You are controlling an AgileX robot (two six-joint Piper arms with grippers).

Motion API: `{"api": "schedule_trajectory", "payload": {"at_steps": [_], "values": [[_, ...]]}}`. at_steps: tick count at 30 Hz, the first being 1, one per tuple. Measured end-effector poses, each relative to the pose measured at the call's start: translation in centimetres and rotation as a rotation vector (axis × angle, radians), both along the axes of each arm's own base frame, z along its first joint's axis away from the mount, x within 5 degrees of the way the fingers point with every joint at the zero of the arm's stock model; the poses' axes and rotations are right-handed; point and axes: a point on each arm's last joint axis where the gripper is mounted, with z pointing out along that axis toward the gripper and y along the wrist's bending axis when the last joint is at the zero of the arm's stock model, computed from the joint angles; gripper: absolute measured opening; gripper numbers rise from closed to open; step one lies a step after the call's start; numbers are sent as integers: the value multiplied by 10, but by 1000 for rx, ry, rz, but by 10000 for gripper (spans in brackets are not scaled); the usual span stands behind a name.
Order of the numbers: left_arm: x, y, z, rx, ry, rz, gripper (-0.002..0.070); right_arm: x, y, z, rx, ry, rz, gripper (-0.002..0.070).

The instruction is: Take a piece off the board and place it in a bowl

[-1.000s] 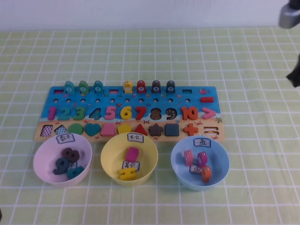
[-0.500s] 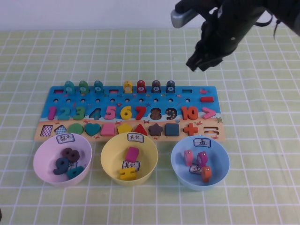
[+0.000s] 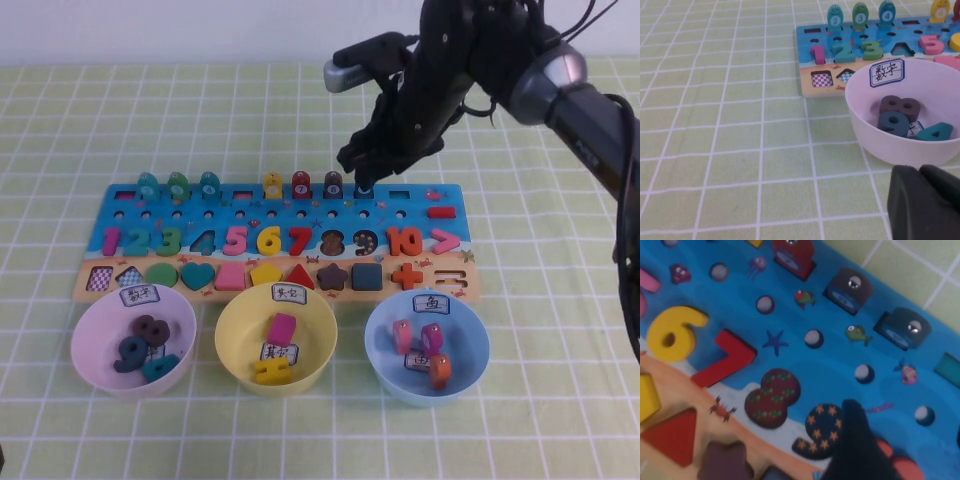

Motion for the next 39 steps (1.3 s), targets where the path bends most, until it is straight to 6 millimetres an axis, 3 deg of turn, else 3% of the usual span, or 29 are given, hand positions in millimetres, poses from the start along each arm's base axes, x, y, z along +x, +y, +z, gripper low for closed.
{"api": "schedule_trajectory", "payload": {"at_steps": [4,12,23,30,39], "values": [[0,0,0,0,0,0,-4,8,4,-15,12,-11,-16,378],[0,0,0,0,0,0,-4,17,8,-16,74,-79,-72,378],[0,0,0,0,0,0,-4,27,11,-38,87,-91,-120,378],[0,0,0,0,0,0,-4,32,10,-38,90,-131,-152,333],[0,0,0,0,0,0,-4,33,10,-42,90,-134,-154,323]]}}
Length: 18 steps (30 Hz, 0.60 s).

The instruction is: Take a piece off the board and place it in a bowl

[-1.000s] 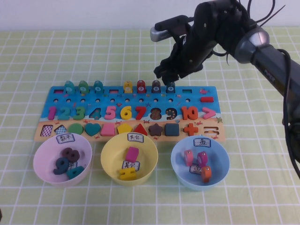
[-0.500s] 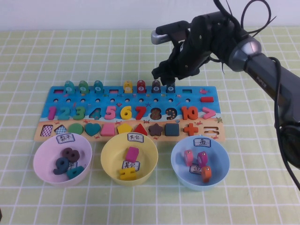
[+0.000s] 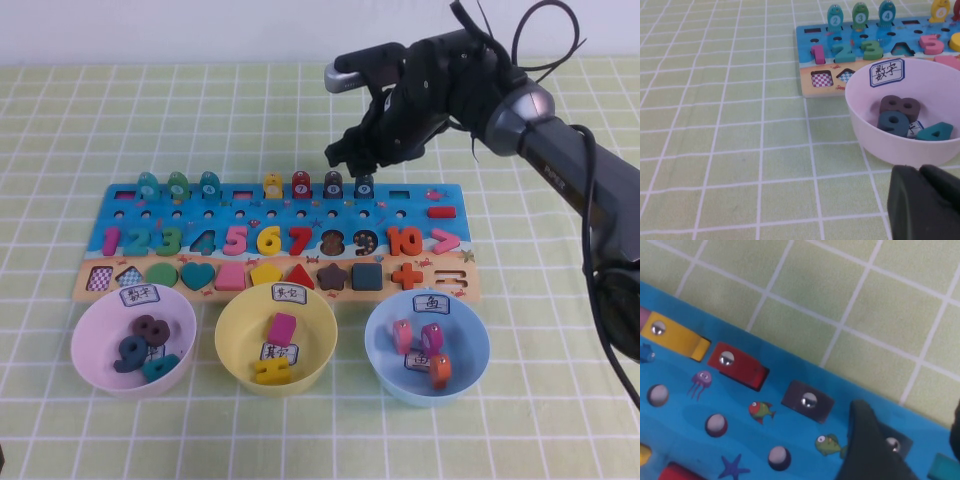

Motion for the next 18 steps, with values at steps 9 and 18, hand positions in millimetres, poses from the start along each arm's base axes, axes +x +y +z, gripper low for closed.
{"api": "schedule_trajectory", "payload": {"at_steps": [9,18], "values": [[0,0,0,0,0,0,-4,2,1,-12,-4,19,-1,322],[0,0,0,0,0,0,-4,4,2,-30,-15,50,-4,305]]}}
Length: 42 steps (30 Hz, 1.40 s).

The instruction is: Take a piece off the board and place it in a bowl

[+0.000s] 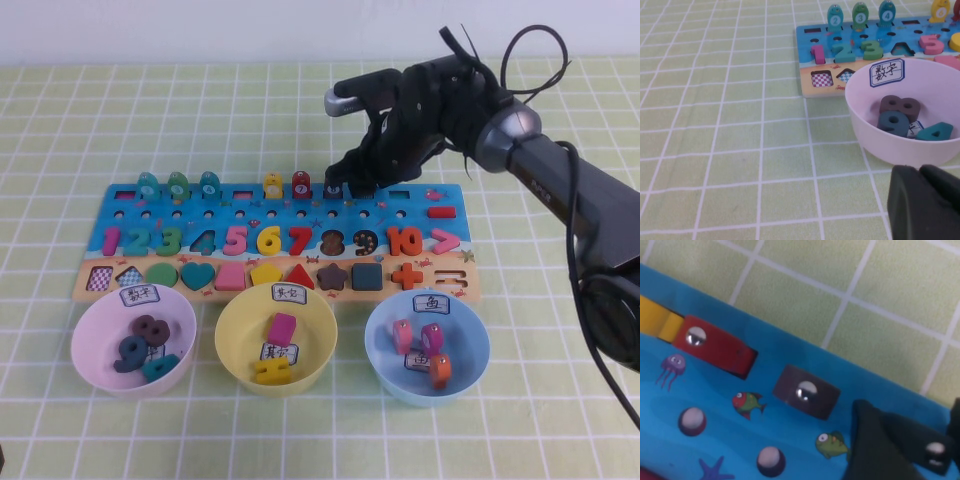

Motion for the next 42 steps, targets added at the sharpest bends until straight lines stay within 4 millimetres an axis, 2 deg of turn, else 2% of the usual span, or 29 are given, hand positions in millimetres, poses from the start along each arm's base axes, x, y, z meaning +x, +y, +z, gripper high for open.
{"api": "schedule_trajectory", "payload": {"at_steps": [5,10,14,22,27,30,32,37,39,42], "values": [[0,0,0,0,0,0,-4,0,0,0,0,0,0,222],[0,0,0,0,0,0,-4,0,0,0,0,0,0,219],[0,0,0,0,0,0,-4,-1,-2,9,-19,-10,3,219],[0,0,0,0,0,0,-4,-5,-7,58,-30,-66,2,218],[0,0,0,0,0,0,-4,-17,-14,92,-74,-74,43,218],[0,0,0,0,0,0,-4,-27,-18,120,-82,-121,91,218],[0,0,0,0,0,0,-4,-41,-24,149,-78,-160,121,218],[0,0,0,0,0,0,-4,-86,-46,195,-95,-164,169,218],[0,0,0,0,0,0,-4,-106,-55,198,-119,-128,182,218],[0,0,0,0,0,0,-4,-142,-72,188,-147,-27,204,218]]}}
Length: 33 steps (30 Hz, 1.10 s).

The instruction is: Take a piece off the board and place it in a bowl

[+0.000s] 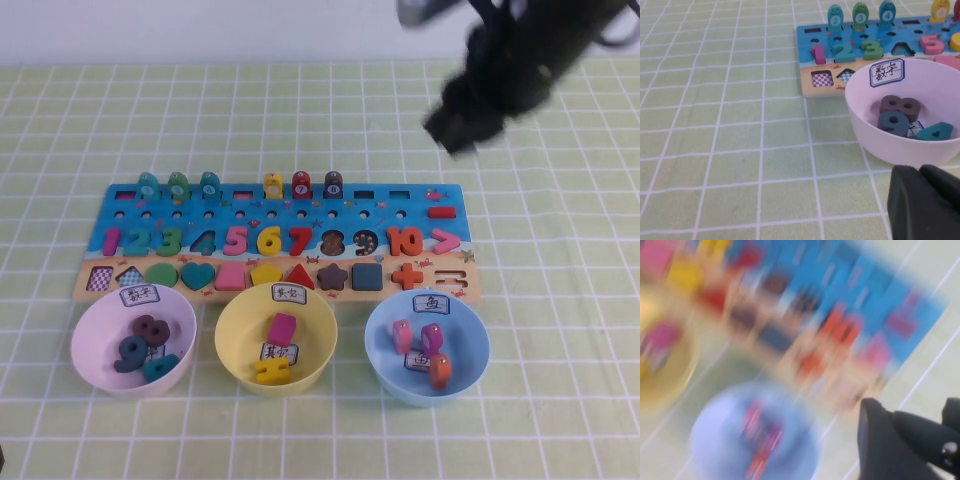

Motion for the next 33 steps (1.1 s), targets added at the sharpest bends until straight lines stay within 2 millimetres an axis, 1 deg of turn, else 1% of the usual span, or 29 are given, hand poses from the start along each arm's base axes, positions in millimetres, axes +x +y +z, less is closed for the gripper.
{"api": "schedule_trajectory", "payload": {"at_steps": [1,2,3,5,7,9,11,14,20,23,26,30,33], "values": [[0,0,0,0,0,0,-4,-10,-4,-9,-8,47,2,218],[0,0,0,0,0,0,-4,-23,-8,-13,-3,83,7,218],[0,0,0,0,0,0,-4,-35,-12,-13,9,105,10,218],[0,0,0,0,0,0,-4,-59,-18,-21,34,168,18,218],[0,0,0,0,0,0,-4,-78,-23,-28,37,207,31,218],[0,0,0,0,0,0,-4,-92,-26,-38,33,221,53,218],[0,0,0,0,0,0,-4,-100,-25,-46,39,207,72,218],[0,0,0,0,0,0,-4,-100,-21,-59,50,174,97,218],[0,0,0,0,0,0,-4,-87,-8,-83,60,162,191,217],[0,0,0,0,0,0,-4,-80,0,-98,57,184,265,217],[0,0,0,0,0,0,-4,-80,10,-110,28,187,364,217],[0,0,0,0,0,0,-4,-89,29,-117,-32,156,520,217],[0,0,0,0,0,0,-4,-91,40,-117,-52,89,565,217]]}}
